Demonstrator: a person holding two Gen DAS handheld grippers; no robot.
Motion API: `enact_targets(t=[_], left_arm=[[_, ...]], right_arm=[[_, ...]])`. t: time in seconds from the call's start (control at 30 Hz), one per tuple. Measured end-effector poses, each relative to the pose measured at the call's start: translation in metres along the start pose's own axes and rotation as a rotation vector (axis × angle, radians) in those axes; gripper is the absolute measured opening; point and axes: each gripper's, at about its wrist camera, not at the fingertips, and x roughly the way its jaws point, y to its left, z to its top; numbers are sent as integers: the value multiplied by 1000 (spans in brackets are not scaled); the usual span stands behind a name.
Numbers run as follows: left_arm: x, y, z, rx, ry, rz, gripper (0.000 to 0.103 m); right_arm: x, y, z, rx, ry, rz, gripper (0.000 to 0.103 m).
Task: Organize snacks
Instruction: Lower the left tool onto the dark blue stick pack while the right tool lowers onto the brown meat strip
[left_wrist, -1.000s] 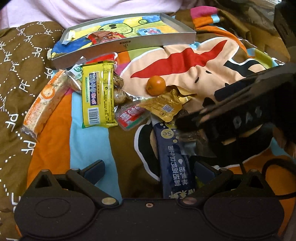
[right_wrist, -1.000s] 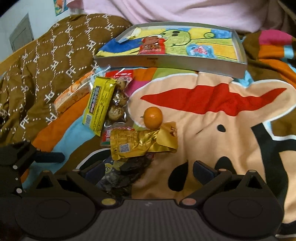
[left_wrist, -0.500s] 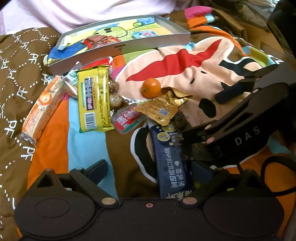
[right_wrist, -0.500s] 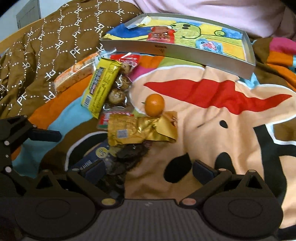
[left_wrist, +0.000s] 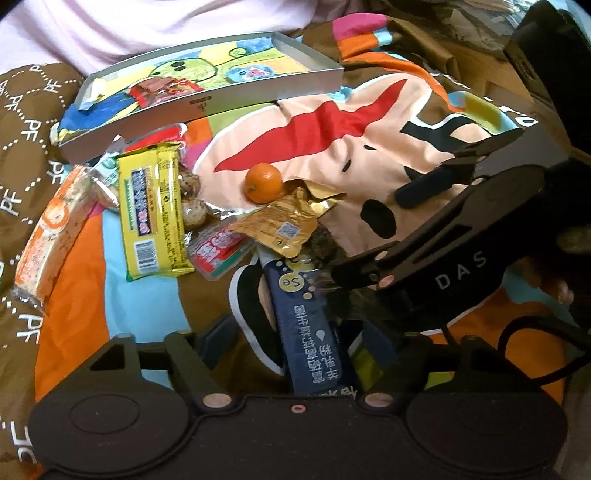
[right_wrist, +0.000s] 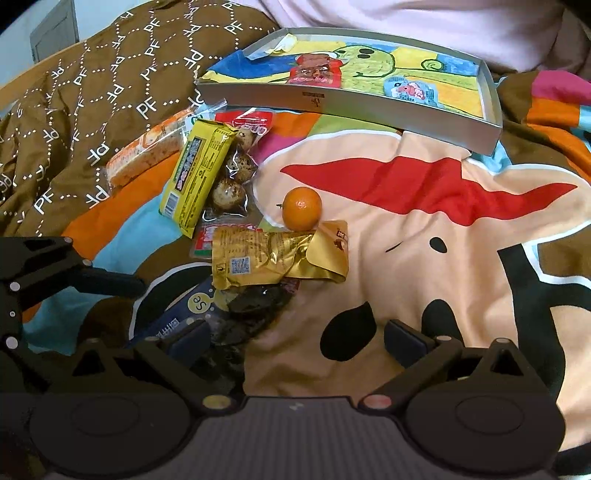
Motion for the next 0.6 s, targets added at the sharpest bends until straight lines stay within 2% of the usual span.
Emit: enact_targets(t=[0.2,0.27,0.4,0.6], left_arm=[[4,-6,3,24,10,-39,60],[9,-3,5,-5,38,-37,50],[18,10,15,-89,89,-67,46],[21,18,22,-86,136,-64,34]], right_arm=[[-1,-3,1,18,-7,-5,101],[-1,-4,1,19,-6,-11,101],[-2,-6,1,28,-10,-15,101],[-2,-11,2,53,-18,-22,100]])
